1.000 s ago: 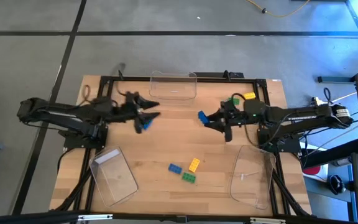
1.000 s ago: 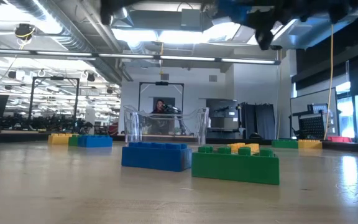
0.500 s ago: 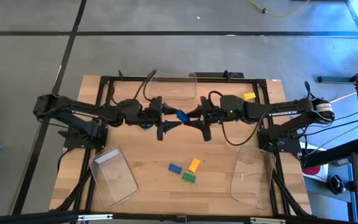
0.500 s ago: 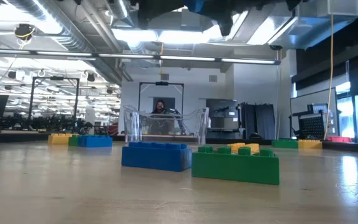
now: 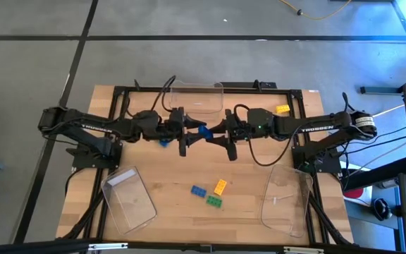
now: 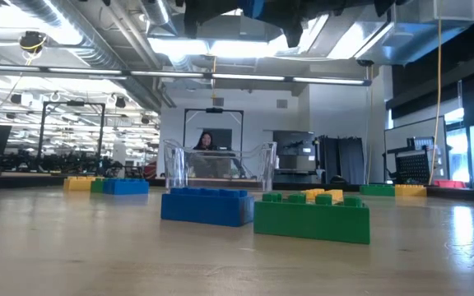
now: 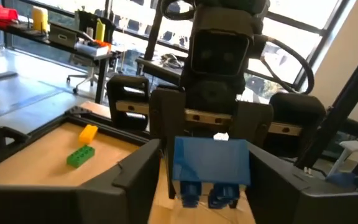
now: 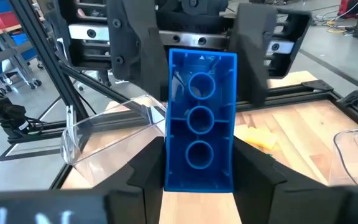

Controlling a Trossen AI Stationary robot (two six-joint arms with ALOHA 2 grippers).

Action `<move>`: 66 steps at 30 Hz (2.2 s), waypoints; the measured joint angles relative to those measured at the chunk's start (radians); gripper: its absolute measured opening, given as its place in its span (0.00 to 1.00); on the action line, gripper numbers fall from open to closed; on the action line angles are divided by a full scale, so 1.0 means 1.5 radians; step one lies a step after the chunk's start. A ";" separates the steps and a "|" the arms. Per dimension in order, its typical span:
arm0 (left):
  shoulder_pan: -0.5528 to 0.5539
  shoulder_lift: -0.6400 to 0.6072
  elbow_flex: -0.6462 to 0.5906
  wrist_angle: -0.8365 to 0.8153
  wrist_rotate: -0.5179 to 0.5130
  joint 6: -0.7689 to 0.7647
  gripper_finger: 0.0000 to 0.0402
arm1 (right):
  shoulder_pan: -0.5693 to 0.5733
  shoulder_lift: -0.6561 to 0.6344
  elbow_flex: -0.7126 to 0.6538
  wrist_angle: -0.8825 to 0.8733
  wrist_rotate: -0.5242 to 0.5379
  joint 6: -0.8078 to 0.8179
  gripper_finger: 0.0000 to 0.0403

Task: Sort & place blocks by color
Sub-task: Put the top right blue game piece into the bottom left transparent bin

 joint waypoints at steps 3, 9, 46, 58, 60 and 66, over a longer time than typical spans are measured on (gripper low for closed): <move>0.000 0.000 0.000 0.001 0.001 -0.003 0.39 | 0.000 0.000 0.000 0.004 0.001 0.000 0.36; 0.001 -0.001 0.000 -0.011 0.003 0.006 0.32 | 0.000 0.000 -0.001 0.001 0.001 -0.001 0.39; -0.422 -0.139 0.136 -1.072 0.158 -0.566 0.32 | -0.108 -0.226 -0.039 -0.520 0.158 0.032 0.82; -0.500 0.047 0.094 -0.974 0.201 -0.819 0.32 | -0.108 -0.226 -0.039 -0.521 0.158 -0.002 0.82; -0.500 0.076 0.086 -0.949 0.207 -0.823 0.32 | -0.108 -0.226 -0.039 -0.521 0.158 -0.001 0.82; -0.497 0.151 0.080 -0.942 0.214 -0.809 0.32 | -0.108 -0.226 -0.039 -0.520 0.158 -0.014 0.82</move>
